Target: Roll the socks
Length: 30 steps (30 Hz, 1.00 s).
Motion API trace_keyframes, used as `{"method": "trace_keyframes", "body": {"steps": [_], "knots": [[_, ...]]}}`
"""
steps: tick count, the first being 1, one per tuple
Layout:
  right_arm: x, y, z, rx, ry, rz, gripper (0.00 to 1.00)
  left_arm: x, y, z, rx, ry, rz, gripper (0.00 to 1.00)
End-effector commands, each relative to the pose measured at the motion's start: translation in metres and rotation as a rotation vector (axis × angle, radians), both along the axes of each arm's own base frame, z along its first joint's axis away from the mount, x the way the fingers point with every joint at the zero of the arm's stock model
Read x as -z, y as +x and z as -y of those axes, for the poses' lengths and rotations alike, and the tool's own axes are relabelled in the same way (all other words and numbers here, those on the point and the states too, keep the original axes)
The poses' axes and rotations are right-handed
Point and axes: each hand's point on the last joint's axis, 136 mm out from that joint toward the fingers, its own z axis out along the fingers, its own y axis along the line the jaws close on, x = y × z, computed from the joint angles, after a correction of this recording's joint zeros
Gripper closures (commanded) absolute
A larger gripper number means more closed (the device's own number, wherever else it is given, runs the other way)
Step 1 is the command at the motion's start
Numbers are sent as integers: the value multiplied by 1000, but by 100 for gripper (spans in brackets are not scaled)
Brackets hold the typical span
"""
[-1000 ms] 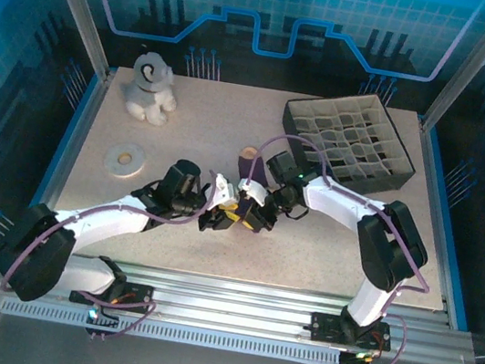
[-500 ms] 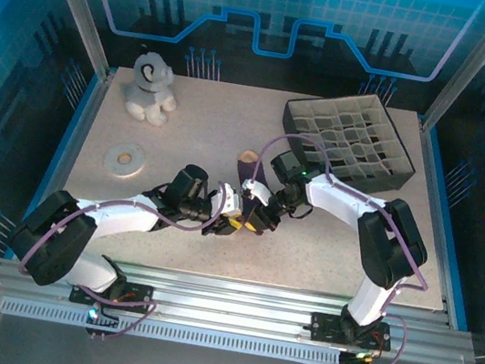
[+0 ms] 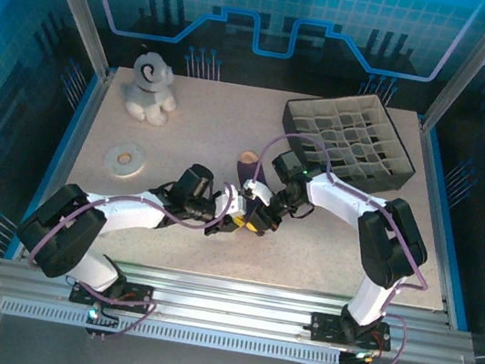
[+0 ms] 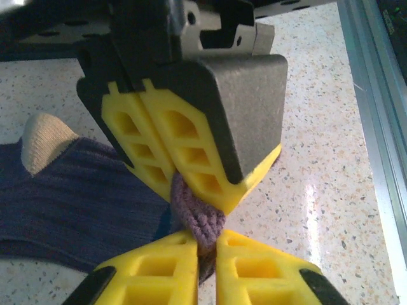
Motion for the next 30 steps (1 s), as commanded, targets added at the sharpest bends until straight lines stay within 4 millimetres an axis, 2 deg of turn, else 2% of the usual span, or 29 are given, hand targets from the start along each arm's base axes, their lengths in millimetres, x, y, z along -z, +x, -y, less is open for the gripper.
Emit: {"method": "trace_keyframes", "body": {"steps": [1, 3, 6, 7, 9, 16, 23, 30], "knots": [[-13, 2, -4, 17, 45, -18, 92, -6, -4, 9, 35, -17, -38, 97], [-16, 2, -4, 36, 52, -12, 87, -5, -5, 8, 26, -21, -49, 100], [-18, 4, -2, 86, 66, -5, 68, -5, -7, 7, 13, -32, -69, 100], [-19, 5, -2, 112, 74, -3, 59, -5, -7, 7, 3, -34, -83, 100], [-23, 7, -1, 158, 107, -6, 51, -5, -8, 7, -9, -35, -119, 100], [-30, 8, 5, 301, 185, 18, 48, -5, 0, 6, -97, -66, -275, 100], [-16, 2, 17, 363, 169, 35, 42, -1, 9, 1, -158, -93, -410, 100], [-6, 6, 18, 391, 161, 32, 40, 6, 16, -1, -191, -104, -510, 100]]}}
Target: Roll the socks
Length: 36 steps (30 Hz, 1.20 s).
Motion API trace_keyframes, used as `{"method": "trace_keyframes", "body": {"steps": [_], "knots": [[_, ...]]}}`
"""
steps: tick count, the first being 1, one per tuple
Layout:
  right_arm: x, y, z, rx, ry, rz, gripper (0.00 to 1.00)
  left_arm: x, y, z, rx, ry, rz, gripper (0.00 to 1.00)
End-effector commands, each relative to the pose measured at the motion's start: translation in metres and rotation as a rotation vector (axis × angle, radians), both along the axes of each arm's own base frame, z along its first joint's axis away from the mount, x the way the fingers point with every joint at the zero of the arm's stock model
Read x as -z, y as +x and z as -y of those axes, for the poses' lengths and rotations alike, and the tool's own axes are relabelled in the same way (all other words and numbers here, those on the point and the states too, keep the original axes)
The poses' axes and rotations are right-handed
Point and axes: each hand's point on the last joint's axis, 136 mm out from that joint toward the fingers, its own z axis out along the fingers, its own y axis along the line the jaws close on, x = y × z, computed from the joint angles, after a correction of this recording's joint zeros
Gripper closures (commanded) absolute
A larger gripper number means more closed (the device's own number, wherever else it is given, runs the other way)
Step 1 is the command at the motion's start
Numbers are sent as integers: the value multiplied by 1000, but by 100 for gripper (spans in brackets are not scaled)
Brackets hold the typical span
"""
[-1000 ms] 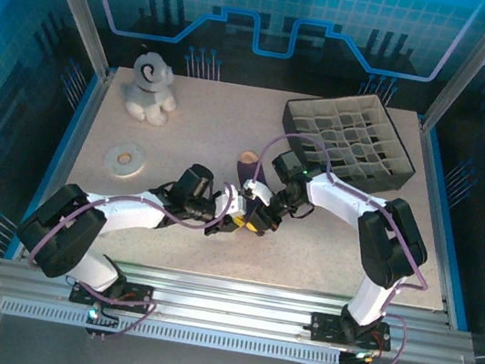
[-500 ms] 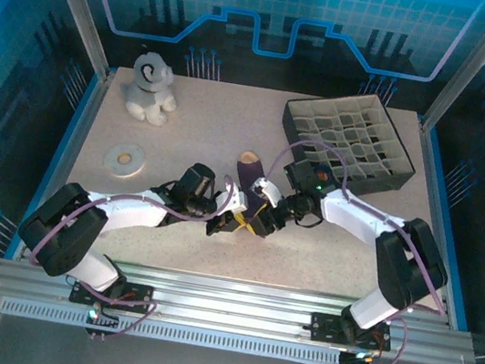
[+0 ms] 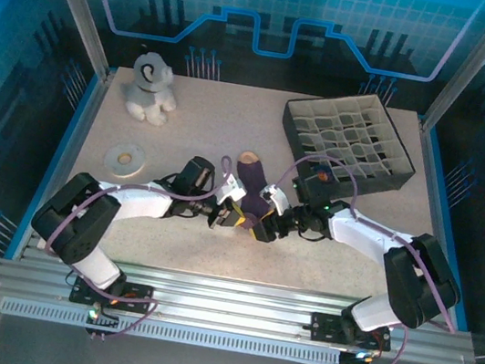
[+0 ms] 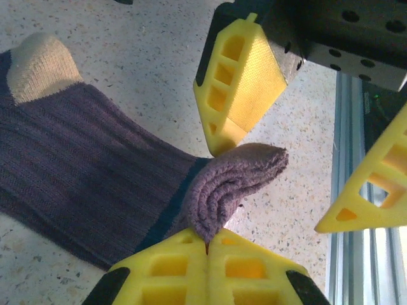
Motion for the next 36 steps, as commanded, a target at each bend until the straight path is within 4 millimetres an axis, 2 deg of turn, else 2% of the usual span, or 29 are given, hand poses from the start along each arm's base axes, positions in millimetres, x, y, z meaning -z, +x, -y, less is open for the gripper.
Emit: {"method": "trace_keyframes", "body": {"steps": [1, 9, 18, 24, 26, 31, 36], "knots": [[-1, 11, -2, 34, 21, 19, 40, -1, 0, 2, -1, -32, -90, 100], [5, 15, -3, 40, 13, 12, 44, 10, 6, -3, -37, -27, -163, 100], [18, 11, 3, 46, -43, 3, 44, 12, 8, -7, -58, -41, -178, 100], [25, 5, -4, 18, -75, 11, 45, 13, 10, -8, -73, -44, -192, 100], [29, 4, -5, 13, -103, 15, 51, 14, 11, -8, -79, -43, -196, 100], [35, 5, -7, 32, -157, 58, 81, 14, 9, -10, -89, -55, -176, 100], [33, 5, -7, 40, -181, 115, 92, 6, 4, -15, -87, -81, -94, 100]]}}
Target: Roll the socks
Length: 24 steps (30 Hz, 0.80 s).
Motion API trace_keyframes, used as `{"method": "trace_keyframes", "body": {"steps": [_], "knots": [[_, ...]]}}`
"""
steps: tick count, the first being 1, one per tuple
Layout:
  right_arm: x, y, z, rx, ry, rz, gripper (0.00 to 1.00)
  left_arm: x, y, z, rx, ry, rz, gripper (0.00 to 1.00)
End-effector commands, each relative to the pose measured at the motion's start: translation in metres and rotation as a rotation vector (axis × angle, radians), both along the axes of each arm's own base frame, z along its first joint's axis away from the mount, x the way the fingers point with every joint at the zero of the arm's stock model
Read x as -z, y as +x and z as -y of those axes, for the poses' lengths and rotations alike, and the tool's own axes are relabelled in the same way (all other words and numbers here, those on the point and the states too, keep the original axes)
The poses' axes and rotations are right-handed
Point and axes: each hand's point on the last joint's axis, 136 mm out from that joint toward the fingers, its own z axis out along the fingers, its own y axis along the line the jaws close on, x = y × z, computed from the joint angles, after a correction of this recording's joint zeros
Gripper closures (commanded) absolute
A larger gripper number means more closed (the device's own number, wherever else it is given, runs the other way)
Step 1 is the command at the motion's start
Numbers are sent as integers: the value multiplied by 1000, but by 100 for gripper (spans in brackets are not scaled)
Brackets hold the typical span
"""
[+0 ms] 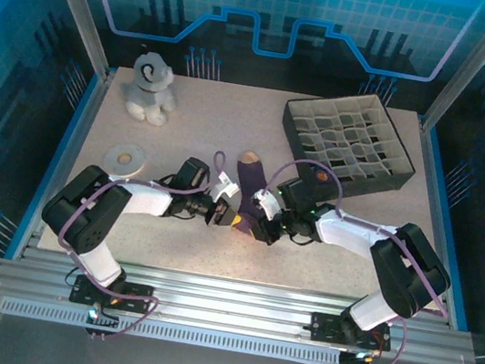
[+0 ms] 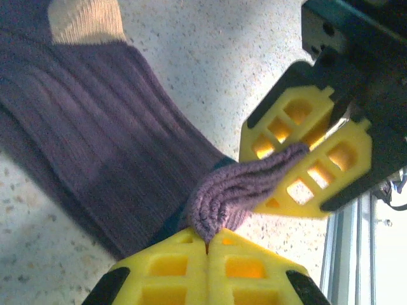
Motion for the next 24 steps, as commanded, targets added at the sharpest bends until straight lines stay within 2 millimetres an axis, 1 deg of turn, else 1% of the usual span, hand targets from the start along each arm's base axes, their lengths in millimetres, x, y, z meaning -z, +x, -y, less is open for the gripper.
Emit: {"method": "trace_keyframes", "body": {"steps": [1, 3, 6, 11, 14, 18, 24], "knots": [[-2, 2, 2, 8, -23, 57, 94, -15, 1, -2, -2, -36, 76, 100], [-5, 2, 3, 9, -20, 65, 97, -15, -1, -3, 5, -29, 86, 98], [-7, 1, 4, 10, -18, 76, 100, -18, -4, -4, 12, -46, 115, 91], [-8, -1, 6, 8, -16, 76, 100, -33, -10, -6, 11, -112, 273, 72], [-7, -2, 5, 4, -15, 76, 100, -37, -14, -7, 23, -117, 337, 65], [-9, -1, 3, -6, -6, 78, 100, -36, -18, -5, 45, -107, 350, 59], [-10, -4, 2, -19, 6, 77, 100, -31, -17, 7, 86, -112, 347, 58]]}}
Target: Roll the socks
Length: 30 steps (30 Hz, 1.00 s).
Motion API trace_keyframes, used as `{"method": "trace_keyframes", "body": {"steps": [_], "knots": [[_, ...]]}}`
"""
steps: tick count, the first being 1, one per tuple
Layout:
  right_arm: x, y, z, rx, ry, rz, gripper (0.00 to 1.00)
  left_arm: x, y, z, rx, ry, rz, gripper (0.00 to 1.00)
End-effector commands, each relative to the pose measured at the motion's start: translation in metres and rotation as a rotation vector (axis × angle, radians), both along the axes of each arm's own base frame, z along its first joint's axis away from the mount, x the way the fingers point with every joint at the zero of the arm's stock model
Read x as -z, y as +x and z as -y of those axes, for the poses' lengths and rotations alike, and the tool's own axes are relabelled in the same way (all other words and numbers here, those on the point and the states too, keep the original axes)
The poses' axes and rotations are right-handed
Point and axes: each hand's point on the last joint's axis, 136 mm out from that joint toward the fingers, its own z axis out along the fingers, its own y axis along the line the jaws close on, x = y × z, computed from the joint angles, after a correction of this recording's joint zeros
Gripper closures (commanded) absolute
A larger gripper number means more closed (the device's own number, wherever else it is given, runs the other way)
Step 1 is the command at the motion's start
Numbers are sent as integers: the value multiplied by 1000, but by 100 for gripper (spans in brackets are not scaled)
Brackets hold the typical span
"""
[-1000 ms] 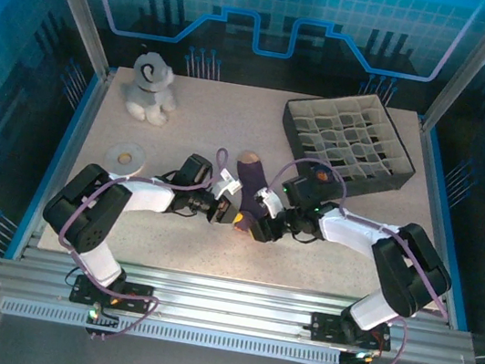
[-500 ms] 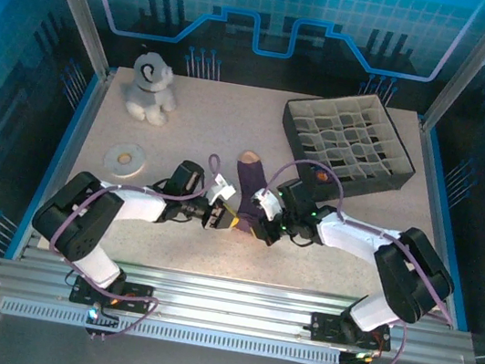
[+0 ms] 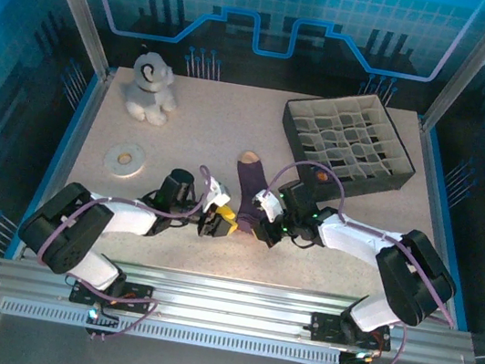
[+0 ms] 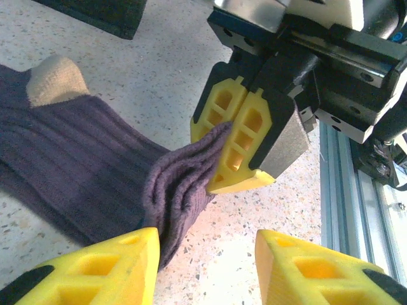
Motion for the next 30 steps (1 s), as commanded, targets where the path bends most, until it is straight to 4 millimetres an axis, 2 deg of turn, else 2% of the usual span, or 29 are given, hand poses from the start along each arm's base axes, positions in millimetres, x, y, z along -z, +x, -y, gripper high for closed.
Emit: {"method": "trace_keyframes", "body": {"steps": [1, 8, 10, 12, 15, 18, 19, 23, 24, 27, 30], "knots": [[-6, -4, -4, -36, 25, 23, 100, -4, 4, 12, 45, -10, 59, 58], [-8, -8, -5, -54, 40, 20, 100, -2, 14, 24, 54, -27, 61, 61], [-8, -8, -6, -54, 42, 20, 100, -2, 14, 26, 64, -32, 54, 68], [-9, -8, -6, -54, 47, 20, 100, -1, 14, 28, 78, -35, 43, 81], [-12, -6, -6, -46, 66, 14, 100, 1, 12, 28, 89, -32, 27, 96], [-15, -4, -6, -36, 90, 4, 100, 4, 9, 27, 94, -28, 19, 100], [-16, -4, -6, -33, 95, 2, 95, 4, 8, 27, 93, -26, 15, 100], [-25, 0, -3, 4, 133, -2, 63, 11, 8, 24, 74, 3, -23, 100], [-30, 1, -1, 18, 158, -7, 58, 13, 9, 23, 66, 14, -35, 100], [-45, 6, 4, 48, 242, -6, 52, 18, 10, 23, 53, 25, -75, 100], [-46, 7, 7, 51, 250, -10, 50, 19, 12, 24, 42, 16, -94, 100]]}}
